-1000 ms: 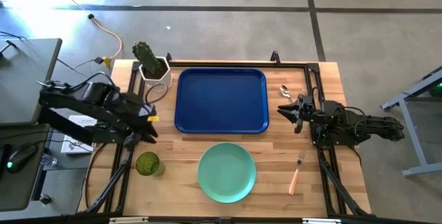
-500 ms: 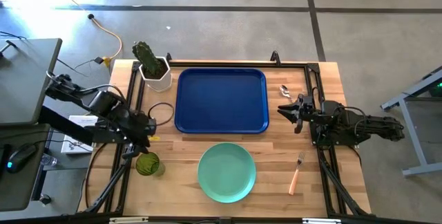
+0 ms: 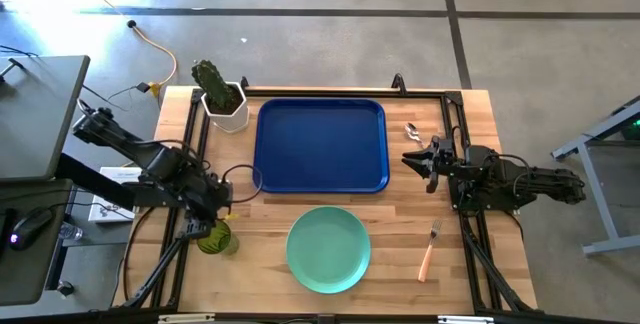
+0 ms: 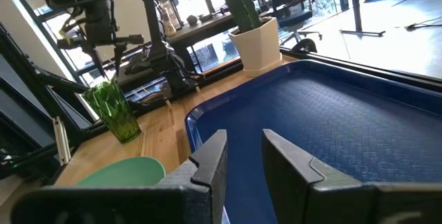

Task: Pick and place plate/cup/fork/spoon on tray
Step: Put the green glass on the blue tray

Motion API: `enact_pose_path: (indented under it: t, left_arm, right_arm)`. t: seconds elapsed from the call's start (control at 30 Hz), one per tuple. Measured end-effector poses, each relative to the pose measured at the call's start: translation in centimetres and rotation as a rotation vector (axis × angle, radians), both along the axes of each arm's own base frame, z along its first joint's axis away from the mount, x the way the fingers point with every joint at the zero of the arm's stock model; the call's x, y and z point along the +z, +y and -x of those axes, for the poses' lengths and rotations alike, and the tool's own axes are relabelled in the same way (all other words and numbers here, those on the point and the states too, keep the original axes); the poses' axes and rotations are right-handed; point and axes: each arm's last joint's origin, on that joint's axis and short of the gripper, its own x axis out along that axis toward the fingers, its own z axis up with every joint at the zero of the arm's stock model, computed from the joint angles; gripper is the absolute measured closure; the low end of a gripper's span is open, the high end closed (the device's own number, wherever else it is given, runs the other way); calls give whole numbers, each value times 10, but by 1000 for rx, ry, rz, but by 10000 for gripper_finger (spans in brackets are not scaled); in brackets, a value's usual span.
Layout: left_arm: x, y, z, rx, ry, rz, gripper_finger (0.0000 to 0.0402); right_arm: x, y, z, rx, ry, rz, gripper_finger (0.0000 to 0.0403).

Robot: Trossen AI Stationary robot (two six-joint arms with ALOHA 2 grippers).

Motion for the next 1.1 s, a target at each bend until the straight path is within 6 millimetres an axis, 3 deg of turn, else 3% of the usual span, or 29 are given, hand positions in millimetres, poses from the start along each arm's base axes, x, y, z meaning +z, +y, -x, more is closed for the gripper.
enact_pose_path:
  t: [0.6,0.93,1.1]
  left_arm:
    - [-23,-13,-21,78,122,-111,277]
    - [-27,-14,-25,85,125,-150,387]
    - [-26,-13,-25,87,104,-178,393]
  right_arm:
    - [0,0,0,0,0,0,320]
    - [0,0,0,0,0,0,320]
    - [0,0,0,0,0,0,320]
